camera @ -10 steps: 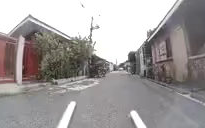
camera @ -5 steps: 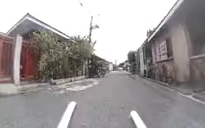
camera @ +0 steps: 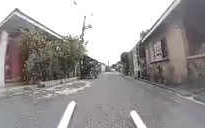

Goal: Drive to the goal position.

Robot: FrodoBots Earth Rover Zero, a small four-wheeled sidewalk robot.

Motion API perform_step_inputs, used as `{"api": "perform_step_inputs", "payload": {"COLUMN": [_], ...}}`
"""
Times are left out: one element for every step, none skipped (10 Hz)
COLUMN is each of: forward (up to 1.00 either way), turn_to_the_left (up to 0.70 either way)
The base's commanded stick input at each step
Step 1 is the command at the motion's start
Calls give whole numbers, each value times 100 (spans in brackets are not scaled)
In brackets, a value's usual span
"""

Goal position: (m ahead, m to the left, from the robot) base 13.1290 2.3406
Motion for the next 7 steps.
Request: {"api": "perform_step_inputs", "payload": {"forward": [85, 85, 85, 85, 85, 85, 85], "turn_to_the_left": [0, 0, 0, 0, 0, 0, 0]}}
